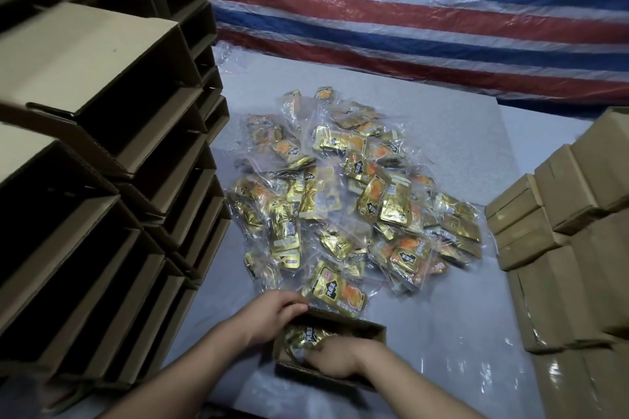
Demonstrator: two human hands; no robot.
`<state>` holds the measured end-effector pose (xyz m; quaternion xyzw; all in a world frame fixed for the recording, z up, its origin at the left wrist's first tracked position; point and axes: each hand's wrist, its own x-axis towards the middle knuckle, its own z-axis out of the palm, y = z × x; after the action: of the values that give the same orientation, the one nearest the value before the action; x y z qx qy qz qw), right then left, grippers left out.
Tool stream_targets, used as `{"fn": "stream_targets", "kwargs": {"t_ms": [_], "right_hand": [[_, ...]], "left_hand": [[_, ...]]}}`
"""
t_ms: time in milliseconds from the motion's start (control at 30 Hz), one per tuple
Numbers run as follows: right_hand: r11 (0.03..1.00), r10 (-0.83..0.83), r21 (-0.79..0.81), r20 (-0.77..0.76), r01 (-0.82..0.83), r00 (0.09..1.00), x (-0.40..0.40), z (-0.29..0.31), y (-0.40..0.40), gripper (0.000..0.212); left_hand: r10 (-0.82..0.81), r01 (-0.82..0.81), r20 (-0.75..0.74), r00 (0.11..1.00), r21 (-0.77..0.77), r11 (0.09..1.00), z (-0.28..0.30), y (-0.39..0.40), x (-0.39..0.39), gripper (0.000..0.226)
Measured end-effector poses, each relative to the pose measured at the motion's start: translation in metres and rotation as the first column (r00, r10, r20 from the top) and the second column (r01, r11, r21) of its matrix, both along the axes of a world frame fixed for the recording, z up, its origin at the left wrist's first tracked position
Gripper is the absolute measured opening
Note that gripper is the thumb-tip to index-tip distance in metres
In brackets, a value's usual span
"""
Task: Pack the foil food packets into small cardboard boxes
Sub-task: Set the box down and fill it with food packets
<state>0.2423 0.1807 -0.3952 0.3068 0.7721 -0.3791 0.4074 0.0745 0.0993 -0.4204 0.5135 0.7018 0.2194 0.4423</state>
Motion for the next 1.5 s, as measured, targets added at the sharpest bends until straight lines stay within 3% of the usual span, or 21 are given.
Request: {"fn": "stream_targets", "kwargs": {"t_ms": [67,133,200,267,333,400,500,633,800,1100,1233,1500], "right_hand": [[0.998,-0.042,0.031,-0.157,0.047,0.987,0.008,0.023,0.007,0.043],[0.972,-0.214,0.027,-0.314,0.234,0.925,0.020,0.044,0.027,0.035],[0.880,-0.402,0.044,-0.463,0.474,0.790,0.028,0.055,0.061,0.035],[0.791,-0.410,0.174,-0.561,0.586,0.719,0.029,0.046,0.096,0.032],[0.814,-0.334,0.264,-0.514,0.517,0.790,0.022,0.027,0.117,0.024],[0.899,-0.254,0.256,-0.354,0.355,0.900,0.016,0.001,0.123,0.016],[0.954,-0.222,0.158,-0.207,0.257,0.953,0.004,-0.028,0.114,0.045],[0.953,-0.126,0.251,-0.184,0.170,0.975,-0.012,-0.043,0.102,0.088],[0.933,-0.026,0.352,-0.136,0.073,0.990,-0.021,-0.054,0.097,0.106],[0.900,0.039,0.437,-0.068,-0.006,0.997,-0.032,-0.064,0.098,0.106],[0.886,0.047,0.464,-0.141,0.024,0.989,-0.029,-0.067,0.098,0.089],[0.903,-0.049,0.387,-0.338,0.187,0.940,0.006,-0.047,0.113,0.085]], "left_hand": [[0.019,-0.019,0.019,1.000,-0.008,1.000,0.000,-0.001,-0.001,0.023],[0.027,-0.026,0.038,0.999,-0.021,0.999,-0.001,-0.002,-0.003,0.020],[0.011,-0.010,0.030,0.999,-0.036,0.999,-0.001,-0.003,-0.003,0.016],[-0.002,0.003,0.022,1.000,-0.045,0.999,-0.002,-0.003,-0.003,0.015],[-0.005,0.006,0.017,1.000,-0.047,0.999,-0.002,-0.003,-0.003,0.016],[-0.009,0.010,0.015,1.000,-0.043,0.999,-0.001,-0.004,-0.003,0.019],[0.008,-0.007,0.029,1.000,-0.050,0.999,0.001,-0.004,-0.003,0.019],[0.039,-0.038,0.031,0.999,-0.057,0.998,0.005,-0.004,-0.001,0.018],[0.077,-0.073,0.056,0.995,-0.070,0.995,0.004,-0.008,0.002,0.015],[0.154,-0.144,0.095,0.984,-0.099,0.985,-0.006,-0.013,-0.003,0.021],[0.180,-0.173,0.086,0.980,-0.084,0.981,-0.006,-0.011,0.001,0.035],[0.182,-0.179,0.066,0.981,-0.048,0.983,-0.003,-0.005,0.006,0.019]]}}
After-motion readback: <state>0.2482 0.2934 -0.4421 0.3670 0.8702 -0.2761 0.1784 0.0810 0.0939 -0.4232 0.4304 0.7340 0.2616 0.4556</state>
